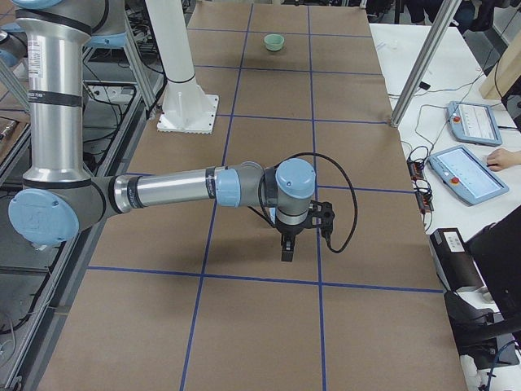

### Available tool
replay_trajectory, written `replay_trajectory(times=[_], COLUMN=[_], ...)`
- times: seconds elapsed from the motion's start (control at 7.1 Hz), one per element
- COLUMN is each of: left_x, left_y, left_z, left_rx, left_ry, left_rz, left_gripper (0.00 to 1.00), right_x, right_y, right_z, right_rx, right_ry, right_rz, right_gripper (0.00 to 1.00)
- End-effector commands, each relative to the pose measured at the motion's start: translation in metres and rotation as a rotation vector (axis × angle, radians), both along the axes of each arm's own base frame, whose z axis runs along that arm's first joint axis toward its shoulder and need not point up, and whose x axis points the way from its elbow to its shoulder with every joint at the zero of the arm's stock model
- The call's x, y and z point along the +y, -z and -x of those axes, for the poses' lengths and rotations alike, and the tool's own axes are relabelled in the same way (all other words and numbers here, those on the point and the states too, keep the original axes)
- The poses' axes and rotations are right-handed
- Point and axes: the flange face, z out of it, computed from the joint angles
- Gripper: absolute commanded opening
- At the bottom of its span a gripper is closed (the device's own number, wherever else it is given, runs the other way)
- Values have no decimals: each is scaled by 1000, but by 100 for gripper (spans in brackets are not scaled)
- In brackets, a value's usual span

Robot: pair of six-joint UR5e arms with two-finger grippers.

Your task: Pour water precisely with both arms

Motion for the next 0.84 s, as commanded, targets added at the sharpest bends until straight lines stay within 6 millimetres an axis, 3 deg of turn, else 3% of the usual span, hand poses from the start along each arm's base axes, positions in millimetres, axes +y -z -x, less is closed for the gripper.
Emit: replay_trajectory(times=[0.0, 0.7], left_x=[52, 79], left_y=[-23, -41], left_z=[-55, -125], left_rx=[0, -50], left_ry=[52, -37], left_rz=[14, 68], left_gripper=[100, 99], right_x=[-1, -1], right_y=[1, 0], right_z=[0, 0], right_rx=[0, 1], right_ry=[-1, -1], right_rz=[0, 3], right_gripper=[99, 99])
